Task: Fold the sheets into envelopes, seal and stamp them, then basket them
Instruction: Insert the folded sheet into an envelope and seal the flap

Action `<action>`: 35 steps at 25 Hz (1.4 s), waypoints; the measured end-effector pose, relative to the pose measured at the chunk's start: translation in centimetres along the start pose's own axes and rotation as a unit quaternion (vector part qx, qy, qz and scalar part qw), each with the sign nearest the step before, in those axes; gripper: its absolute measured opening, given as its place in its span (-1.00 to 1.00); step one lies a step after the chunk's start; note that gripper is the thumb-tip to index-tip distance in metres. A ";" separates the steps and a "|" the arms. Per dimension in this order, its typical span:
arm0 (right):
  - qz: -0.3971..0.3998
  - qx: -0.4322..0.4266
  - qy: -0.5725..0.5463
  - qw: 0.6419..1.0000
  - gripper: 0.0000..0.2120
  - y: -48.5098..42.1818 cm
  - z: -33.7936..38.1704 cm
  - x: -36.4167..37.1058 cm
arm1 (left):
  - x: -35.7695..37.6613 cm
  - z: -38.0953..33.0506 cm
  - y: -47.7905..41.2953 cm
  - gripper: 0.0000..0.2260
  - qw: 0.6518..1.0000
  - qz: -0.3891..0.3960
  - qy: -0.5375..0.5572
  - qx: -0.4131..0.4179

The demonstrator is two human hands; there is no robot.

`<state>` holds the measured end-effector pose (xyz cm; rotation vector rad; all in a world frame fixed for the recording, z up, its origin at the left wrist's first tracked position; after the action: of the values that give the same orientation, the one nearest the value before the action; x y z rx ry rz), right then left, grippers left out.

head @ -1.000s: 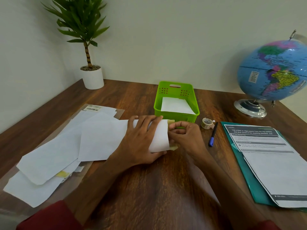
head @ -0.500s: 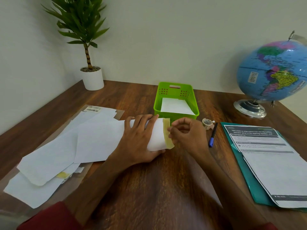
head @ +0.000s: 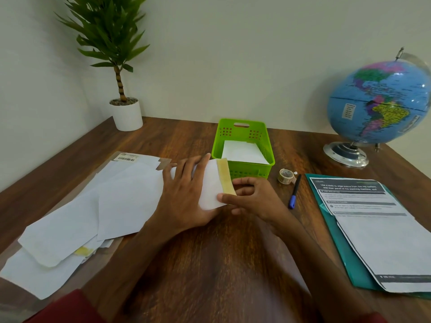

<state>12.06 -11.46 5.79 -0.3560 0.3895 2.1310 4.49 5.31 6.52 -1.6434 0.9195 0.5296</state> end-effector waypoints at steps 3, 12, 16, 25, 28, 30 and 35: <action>0.009 -0.032 -0.039 0.999 -0.64 0.1 0.4 0.1 | -0.2 -0.3 0.0 0.08 1.000 -0.010 0.010 0.001; -0.150 -0.063 -0.036 0.986 -0.79 -0.2 0.3 -5.2 | -0.1 0.5 -0.2 -0.24 0.985 -0.026 0.149 -0.078; -0.287 -0.070 -0.041 0.955 -0.86 -0.7 -1.1 -7.7 | 1.4 0.6 0.1 -0.43 0.963 0.022 0.233 -0.132; -0.386 -0.065 0.047 0.919 -0.83 -1.2 -2.3 -8.6 | 2.6 -0.7 0.7 -0.70 0.946 0.037 0.317 -0.058; -0.349 -0.102 0.052 0.930 -0.88 -1.4 -1.8 -8.0 | 2.1 -0.5 0.5 -0.74 0.928 0.006 0.360 -0.090; -0.343 -0.135 0.066 0.927 -0.87 -1.5 -1.3 -7.8 | 1.8 -0.3 0.4 -0.72 0.909 -0.004 0.398 -0.123; -0.310 -0.210 0.076 0.924 -0.89 -1.6 0.0 -7.0 | 1.9 0.1 0.3 -0.62 0.850 0.008 0.495 -0.177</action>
<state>17.22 -15.79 8.35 -0.7817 -0.1041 1.5454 5.43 4.80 4.90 -2.2886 1.6439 -0.2298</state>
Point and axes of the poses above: each hand's wrist, its own y-axis away from the middle knuckle, its own x-axis out of the palm, z = x × y, the point moved 5 cm from there along -y, towards the middle knuckle, and after that the axes turned 15 degrees about y, right-handed, at the moved point
